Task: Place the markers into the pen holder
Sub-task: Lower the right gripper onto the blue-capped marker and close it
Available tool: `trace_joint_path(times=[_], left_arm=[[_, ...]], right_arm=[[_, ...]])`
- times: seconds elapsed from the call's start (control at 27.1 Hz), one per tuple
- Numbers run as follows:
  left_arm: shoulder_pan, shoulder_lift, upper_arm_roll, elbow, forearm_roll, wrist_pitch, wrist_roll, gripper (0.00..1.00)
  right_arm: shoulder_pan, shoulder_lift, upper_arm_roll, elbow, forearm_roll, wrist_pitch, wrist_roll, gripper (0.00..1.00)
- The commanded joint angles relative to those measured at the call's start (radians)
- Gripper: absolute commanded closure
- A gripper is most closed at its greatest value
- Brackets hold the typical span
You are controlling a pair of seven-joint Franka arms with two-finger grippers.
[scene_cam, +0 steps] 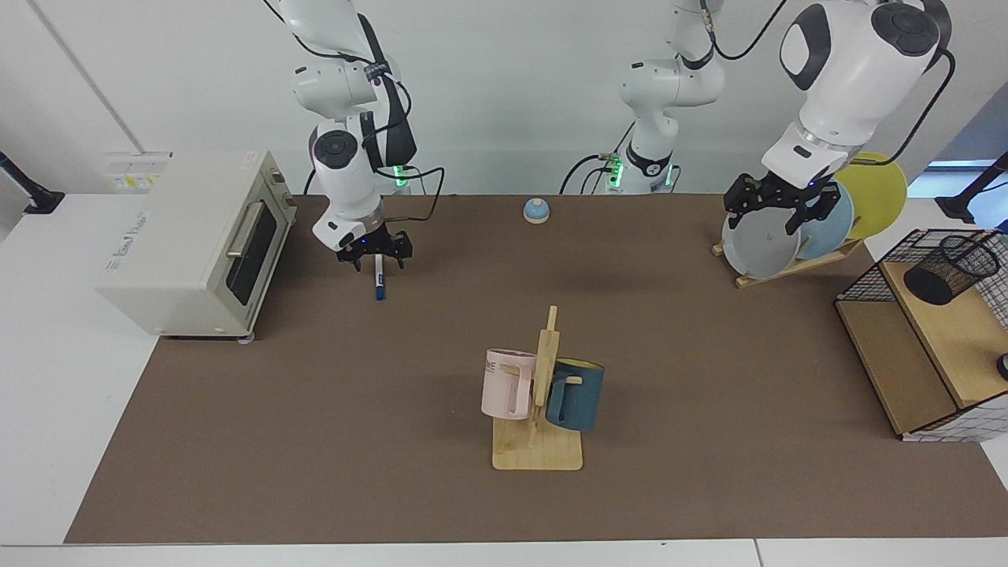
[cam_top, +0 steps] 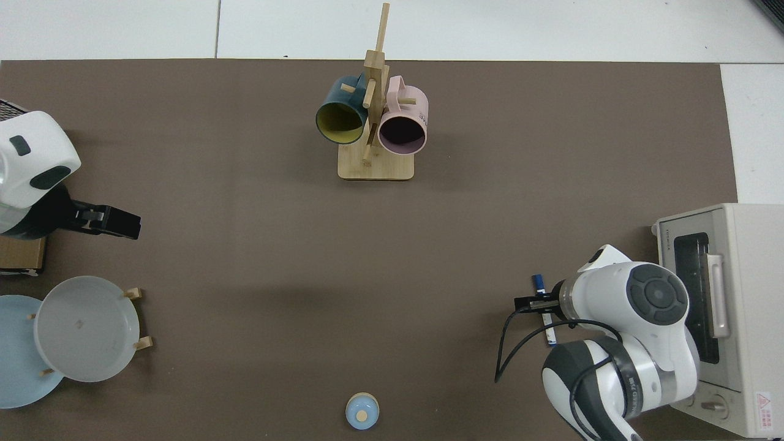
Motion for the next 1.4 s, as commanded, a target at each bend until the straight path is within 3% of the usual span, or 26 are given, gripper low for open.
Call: trace_joint_path(times=[0.0,0.7,1.0,1.11,1.22,1.25,1.36], left_arm=[[-0.008,-0.027,0.006,-0.034,0.004,0.015,0.004,0.0],[-0.009,-0.032,0.006,-0.043,0.004,0.013,0.009,0.0],[-0.009,-0.033,0.006,-0.046,0.004,0.015,0.01,0.0],[-0.009,-0.035,0.006,-0.048,0.004,0.015,0.01,0.0],[-0.009,-0.035,0.006,-0.048,0.004,0.015,0.01,0.0],[-0.009,-0.035,0.006,-0.049,0.004,0.015,0.01,0.0],[-0.009,-0.035,0.006,-0.049,0.004,0.015,0.01,0.0]], right_arm=[[-0.017,-0.008,0.002,-0.034,-0.003,0.035,0.015,0.0],[-0.024,0.054,0.004,-0.086,-0.004,0.153,0.048,0.01],[-0.024,0.054,0.002,-0.084,-0.004,0.148,0.045,0.36],[-0.027,0.054,0.002,-0.084,-0.004,0.147,0.031,0.59],[-0.032,0.055,0.002,-0.083,-0.004,0.144,0.037,0.93],[-0.032,0.055,0.002,-0.081,-0.004,0.144,0.04,1.0],[-0.032,0.06,0.004,-0.08,-0.004,0.142,0.047,1.0]])
